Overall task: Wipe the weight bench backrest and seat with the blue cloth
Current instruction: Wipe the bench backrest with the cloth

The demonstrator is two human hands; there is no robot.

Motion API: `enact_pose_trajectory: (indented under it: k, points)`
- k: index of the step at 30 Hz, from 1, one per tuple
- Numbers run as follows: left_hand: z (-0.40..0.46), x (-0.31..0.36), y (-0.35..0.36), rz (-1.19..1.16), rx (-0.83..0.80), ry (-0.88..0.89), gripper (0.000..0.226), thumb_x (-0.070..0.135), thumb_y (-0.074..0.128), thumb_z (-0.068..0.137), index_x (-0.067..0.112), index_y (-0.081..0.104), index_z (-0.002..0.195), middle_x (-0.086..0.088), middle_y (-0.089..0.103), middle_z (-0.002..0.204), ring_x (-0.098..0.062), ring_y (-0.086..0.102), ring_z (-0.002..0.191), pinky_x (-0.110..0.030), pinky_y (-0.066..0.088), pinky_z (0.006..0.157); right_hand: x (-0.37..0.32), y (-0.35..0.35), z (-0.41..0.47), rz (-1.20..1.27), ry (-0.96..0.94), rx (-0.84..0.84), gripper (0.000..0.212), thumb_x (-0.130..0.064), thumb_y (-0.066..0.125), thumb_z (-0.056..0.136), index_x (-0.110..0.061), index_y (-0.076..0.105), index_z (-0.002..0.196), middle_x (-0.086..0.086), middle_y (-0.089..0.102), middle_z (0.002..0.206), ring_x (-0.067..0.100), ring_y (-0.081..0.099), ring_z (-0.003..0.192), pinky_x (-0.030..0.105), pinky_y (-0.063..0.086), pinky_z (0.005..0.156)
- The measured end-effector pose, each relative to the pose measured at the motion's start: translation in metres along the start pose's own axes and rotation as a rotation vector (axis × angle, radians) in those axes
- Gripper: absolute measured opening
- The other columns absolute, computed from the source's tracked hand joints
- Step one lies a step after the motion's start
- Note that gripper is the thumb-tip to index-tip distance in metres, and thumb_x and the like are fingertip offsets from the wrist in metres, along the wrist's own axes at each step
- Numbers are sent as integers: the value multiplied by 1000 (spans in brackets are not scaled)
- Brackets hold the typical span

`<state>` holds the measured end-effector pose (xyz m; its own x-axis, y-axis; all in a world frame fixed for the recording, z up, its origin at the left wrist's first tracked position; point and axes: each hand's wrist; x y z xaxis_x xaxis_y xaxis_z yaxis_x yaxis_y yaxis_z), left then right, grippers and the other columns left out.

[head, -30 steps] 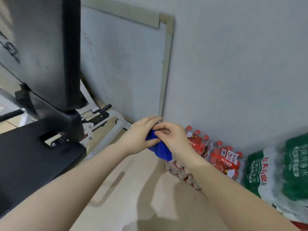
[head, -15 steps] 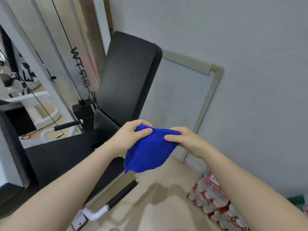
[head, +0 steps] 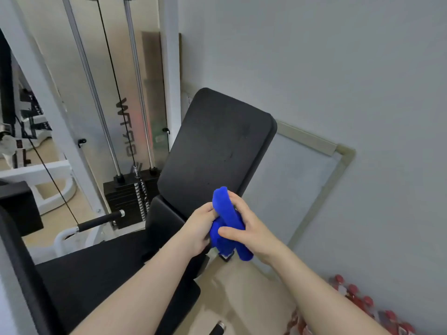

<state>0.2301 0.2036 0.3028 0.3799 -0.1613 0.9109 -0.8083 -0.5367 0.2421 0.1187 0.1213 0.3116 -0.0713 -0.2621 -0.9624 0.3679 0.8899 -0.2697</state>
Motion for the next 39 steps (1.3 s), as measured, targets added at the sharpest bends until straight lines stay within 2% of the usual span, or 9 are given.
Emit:
enact_pose_trajectory:
  k: [3, 5, 9, 13, 18, 24, 28, 32, 39]
  points:
    - [14, 9, 1, -240, -115, -72, 16, 15, 47, 93, 10, 62, 89, -5, 67, 69, -16, 66, 58, -24, 53, 49, -2, -5, 15, -252, -94, 22, 53, -40, 46, 79, -36, 41, 132, -11, 28, 150, 1, 21, 138, 30, 28, 112]
    - [24, 13, 3, -323, -158, -63, 15, 13, 47, 94, 11, 61, 97, -6, 68, 72, -17, 66, 61, -26, 55, 53, -1, -14, 26, -323, -133, 44, 60, -40, 36, 85, -22, 35, 142, -10, 28, 151, 1, 21, 138, 25, 23, 113]
    - [50, 34, 14, -189, -96, 66, 21, 6, 43, 93, 12, 63, 92, -5, 68, 74, -16, 66, 64, -26, 54, 56, -6, -31, 52, -404, -174, 144, 45, -28, 36, 92, -17, 42, 136, -7, 42, 139, 0, 39, 124, 25, 34, 105]
    - [85, 59, 13, 180, 54, 199, 23, 12, 45, 92, 19, 65, 101, -6, 68, 101, -17, 62, 92, -32, 51, 84, -19, -74, 99, -724, -170, 320, 46, -13, 43, 94, -23, 38, 138, -4, 42, 136, 17, 49, 113, 31, 44, 89]
    - [129, 80, -27, 885, 352, 401, 53, 21, 59, 88, 19, 39, 137, -1, 36, 144, -16, 42, 127, -27, 36, 104, -44, -161, 174, -1236, -134, 743, 44, -14, 46, 93, -27, 46, 136, 14, 46, 126, 34, 46, 97, 39, 44, 69]
    - [169, 80, -45, 1327, 378, 322, 100, 43, 67, 79, 18, 0, 149, -2, -4, 159, -22, 13, 145, -38, 27, 113, -34, -167, 207, -1603, -276, 735, 27, -12, 67, 65, -11, 70, 92, 16, 59, 78, 29, 49, 62, 28, 26, 51]
    - [183, 75, -46, 1509, 435, 344, 117, 52, 71, 71, 14, -9, 148, -16, -13, 156, -30, 6, 145, -38, 20, 116, -8, -146, 176, -1723, -406, 589, 29, -11, 57, 60, -13, 71, 85, 14, 60, 75, 27, 50, 62, 28, 31, 50]
    - [190, 71, -43, 1511, 419, 367, 118, 50, 72, 71, 13, -9, 148, -16, -10, 157, -31, 3, 146, -39, 17, 119, 2, -147, 170, -1849, -547, 359, 31, -6, 71, 52, -13, 70, 82, 11, 57, 71, 25, 47, 59, 29, 31, 49]
    - [195, 73, -49, 1506, 325, 356, 112, 50, 69, 74, 13, -6, 148, -12, -7, 158, -28, 2, 146, -37, 14, 120, -15, -145, 205, -1757, -374, 754, 31, -4, 64, 57, -14, 69, 86, 12, 61, 79, 26, 50, 63, 29, 30, 53]
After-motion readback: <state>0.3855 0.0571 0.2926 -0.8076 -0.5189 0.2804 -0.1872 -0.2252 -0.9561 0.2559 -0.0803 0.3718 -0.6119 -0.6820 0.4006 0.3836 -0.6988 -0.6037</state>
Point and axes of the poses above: each hand's wrist, its own z-axis towards the middle knuckle, its own y-axis out of the palm, x = y × z
